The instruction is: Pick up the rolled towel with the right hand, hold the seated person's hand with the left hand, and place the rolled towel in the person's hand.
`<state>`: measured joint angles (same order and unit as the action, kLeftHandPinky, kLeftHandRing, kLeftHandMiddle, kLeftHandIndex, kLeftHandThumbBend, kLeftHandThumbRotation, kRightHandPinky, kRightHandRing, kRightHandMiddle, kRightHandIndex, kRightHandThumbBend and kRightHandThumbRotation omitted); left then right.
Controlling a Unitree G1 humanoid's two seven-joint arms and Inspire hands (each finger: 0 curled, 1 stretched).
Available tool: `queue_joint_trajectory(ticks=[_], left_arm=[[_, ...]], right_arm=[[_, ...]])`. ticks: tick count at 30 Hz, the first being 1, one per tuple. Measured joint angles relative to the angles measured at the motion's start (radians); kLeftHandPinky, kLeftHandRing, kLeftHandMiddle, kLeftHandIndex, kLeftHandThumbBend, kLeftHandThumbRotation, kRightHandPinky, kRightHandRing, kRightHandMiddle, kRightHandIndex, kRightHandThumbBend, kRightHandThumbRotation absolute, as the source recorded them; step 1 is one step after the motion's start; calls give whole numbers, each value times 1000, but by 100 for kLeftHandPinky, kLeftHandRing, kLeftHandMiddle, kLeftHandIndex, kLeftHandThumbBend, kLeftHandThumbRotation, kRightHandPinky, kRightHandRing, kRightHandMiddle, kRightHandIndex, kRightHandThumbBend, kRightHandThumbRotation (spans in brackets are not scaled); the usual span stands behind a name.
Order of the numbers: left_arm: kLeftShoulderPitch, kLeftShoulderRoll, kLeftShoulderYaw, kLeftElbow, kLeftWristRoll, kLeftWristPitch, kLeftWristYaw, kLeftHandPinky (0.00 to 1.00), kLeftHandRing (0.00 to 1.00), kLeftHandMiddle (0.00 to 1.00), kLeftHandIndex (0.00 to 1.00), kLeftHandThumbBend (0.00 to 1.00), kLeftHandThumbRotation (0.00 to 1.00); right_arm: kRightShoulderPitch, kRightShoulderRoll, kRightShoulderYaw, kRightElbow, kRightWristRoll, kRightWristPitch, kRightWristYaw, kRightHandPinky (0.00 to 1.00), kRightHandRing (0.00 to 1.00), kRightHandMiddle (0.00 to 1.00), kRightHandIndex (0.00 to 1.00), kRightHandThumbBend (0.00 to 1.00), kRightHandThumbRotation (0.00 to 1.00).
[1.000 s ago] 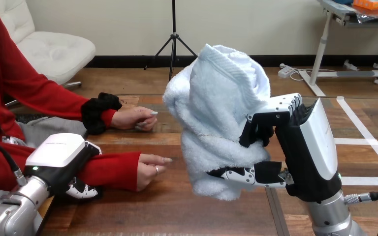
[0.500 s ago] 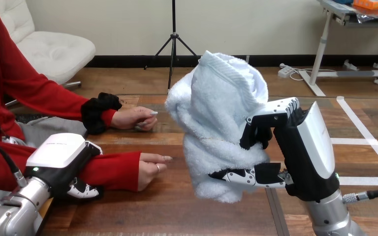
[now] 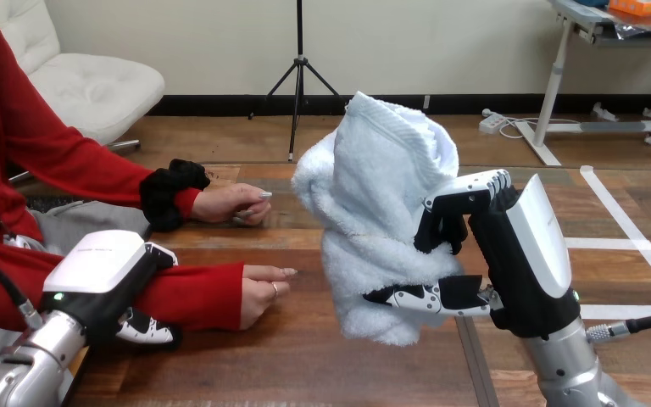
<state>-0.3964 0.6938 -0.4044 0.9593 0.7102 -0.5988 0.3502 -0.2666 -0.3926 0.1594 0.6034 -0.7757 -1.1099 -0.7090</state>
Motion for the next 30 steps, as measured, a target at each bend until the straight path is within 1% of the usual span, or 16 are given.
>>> queue_joint_trajectory(ticks=[12, 19, 30], left_arm=[[68, 19, 42, -99, -28, 5, -38, 37, 38, 42, 44, 79, 3], [99, 28, 65, -154, -33, 15, -57, 37, 38, 41, 44, 79, 3], [145, 34, 102, -233, -36, 35, -88, 37, 37, 40, 43, 79, 0]], right_arm=[[-48, -1, 4, 116, 5, -34, 13, 5, 9, 13, 11, 81, 0], [-67, -1, 10, 172, 5, -35, 19, 6, 9, 14, 11, 79, 0], [-93, -2, 32, 254, 3, -36, 18, 6, 9, 13, 11, 74, 0]])
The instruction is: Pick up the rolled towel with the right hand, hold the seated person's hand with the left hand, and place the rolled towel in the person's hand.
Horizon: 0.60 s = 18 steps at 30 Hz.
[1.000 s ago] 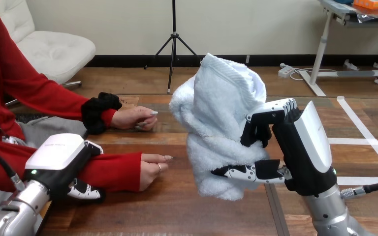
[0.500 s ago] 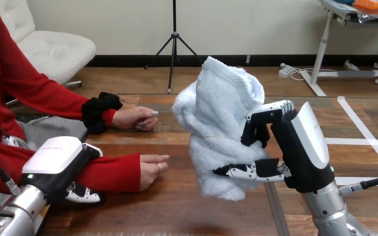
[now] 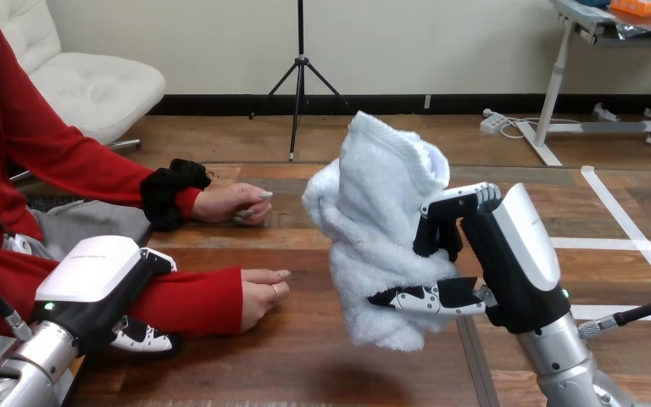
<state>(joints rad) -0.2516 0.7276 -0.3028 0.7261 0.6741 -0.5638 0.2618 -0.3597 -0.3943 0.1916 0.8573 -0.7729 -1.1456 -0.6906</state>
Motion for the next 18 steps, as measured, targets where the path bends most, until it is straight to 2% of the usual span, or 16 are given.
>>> queue_joint_trajectory(ticks=[18], left_arm=[[58, 0, 58, -103, -13, 25, -49, 34, 34, 38, 41, 79, 0]], right_arm=[[-34, 1, 33, 94, -9, -2, 0, 6, 9, 14, 12, 72, 0]])
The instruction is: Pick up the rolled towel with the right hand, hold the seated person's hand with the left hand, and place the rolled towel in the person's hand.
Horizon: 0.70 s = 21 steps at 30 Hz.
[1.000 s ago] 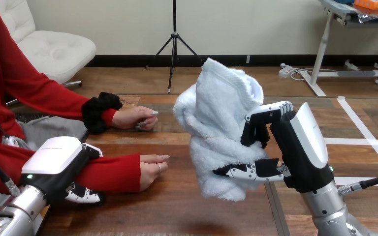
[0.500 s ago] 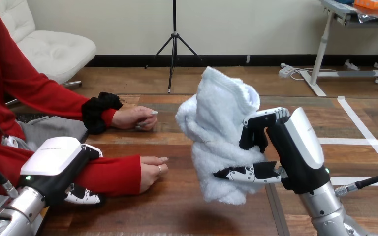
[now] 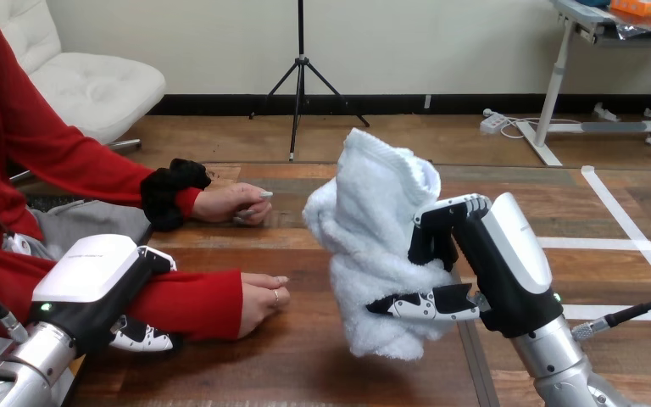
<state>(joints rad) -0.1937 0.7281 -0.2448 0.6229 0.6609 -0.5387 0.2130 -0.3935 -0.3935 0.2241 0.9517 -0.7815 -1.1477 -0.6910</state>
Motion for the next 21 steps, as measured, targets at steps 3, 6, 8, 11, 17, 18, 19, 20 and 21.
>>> queue_joint_trajectory(ticks=[3, 6, 8, 11, 17, 18, 19, 20, 21], left_arm=[[7, 0, 9, -12, -3, 1, -8, 33, 34, 38, 40, 79, 0], [14, 0, 16, -27, -5, 5, -17, 33, 33, 37, 40, 79, 0], [19, 0, 22, -37, -5, 9, -21, 32, 33, 37, 40, 79, 0], [26, 0, 27, -48, -6, 15, -26, 32, 32, 36, 39, 79, 0], [36, 0, 35, -64, -7, 18, -28, 30, 31, 36, 39, 81, 0], [37, 0, 36, -66, -7, 18, -28, 30, 31, 35, 38, 81, 0], [38, 0, 37, -68, -7, 18, -28, 30, 31, 35, 38, 81, 0], [39, -1, 38, -70, -7, 18, -28, 30, 31, 35, 38, 81, 0], [40, -1, 39, -72, -7, 18, -28, 30, 31, 35, 38, 80, 0]], right_arm=[[-6, 1, 6, 12, -1, 0, 0, 6, 9, 14, 12, 72, 0], [-8, 2, 9, 20, -1, 0, 0, 6, 9, 14, 12, 72, 0], [-11, 4, 12, 26, -1, 0, 0, 6, 9, 14, 12, 72, 0], [-15, 7, 14, 37, -1, 0, 0, 6, 9, 14, 12, 73, 0], [-20, 10, 20, 50, -1, 0, -2, 6, 9, 14, 12, 73, 0], [-22, 11, 22, 54, -1, 0, -4, 6, 9, 14, 12, 74, 0], [-23, 12, 23, 56, -1, 0, -4, 6, 9, 14, 12, 74, 0], [-25, 13, 25, 59, -1, 0, -5, 6, 9, 14, 12, 74, 0], [-27, 14, 27, 62, -1, 0, -6, 6, 9, 14, 12, 74, 0]])
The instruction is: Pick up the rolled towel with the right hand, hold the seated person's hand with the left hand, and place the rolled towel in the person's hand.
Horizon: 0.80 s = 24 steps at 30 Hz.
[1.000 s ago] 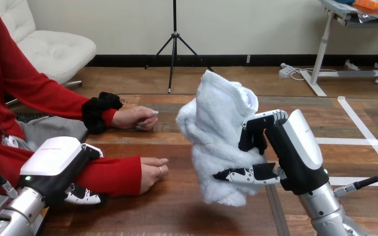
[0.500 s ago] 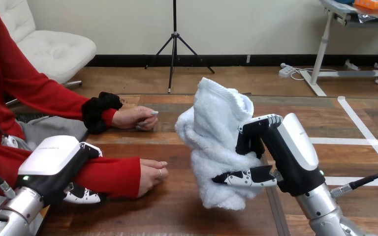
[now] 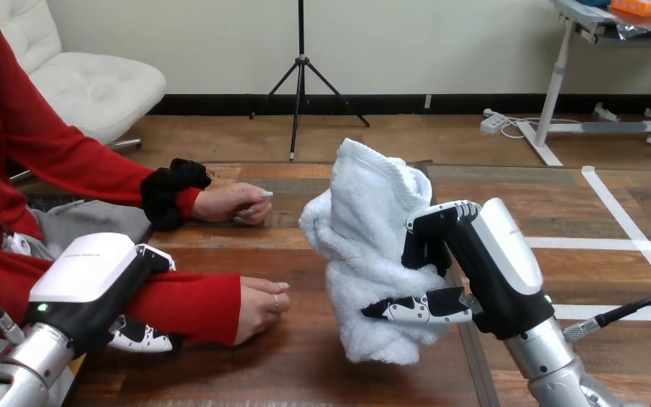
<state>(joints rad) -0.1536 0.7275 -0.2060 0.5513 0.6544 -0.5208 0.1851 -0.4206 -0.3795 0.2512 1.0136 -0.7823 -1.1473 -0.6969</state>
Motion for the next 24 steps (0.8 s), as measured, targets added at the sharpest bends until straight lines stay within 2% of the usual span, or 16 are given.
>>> queue_joint_trajectory(ticks=[10, 17, 24], left_arm=[[9, -1, 12, -18, -1, 2, 0, 29, 30, 35, 37, 79, 0], [20, -2, 19, -35, -2, 7, 0, 28, 30, 34, 37, 80, 0], [28, -2, 22, -50, -7, 10, -4, 28, 29, 34, 37, 80, 0]], right_arm=[[-21, 8, 27, 24, -3, 1, -8, 6, 9, 14, 12, 74, 0], [-28, 24, 34, 47, -9, 1, -28, 6, 10, 15, 13, 75, 0], [-37, 28, 59, 69, -18, 4, -44, 7, 10, 15, 13, 75, 0]])
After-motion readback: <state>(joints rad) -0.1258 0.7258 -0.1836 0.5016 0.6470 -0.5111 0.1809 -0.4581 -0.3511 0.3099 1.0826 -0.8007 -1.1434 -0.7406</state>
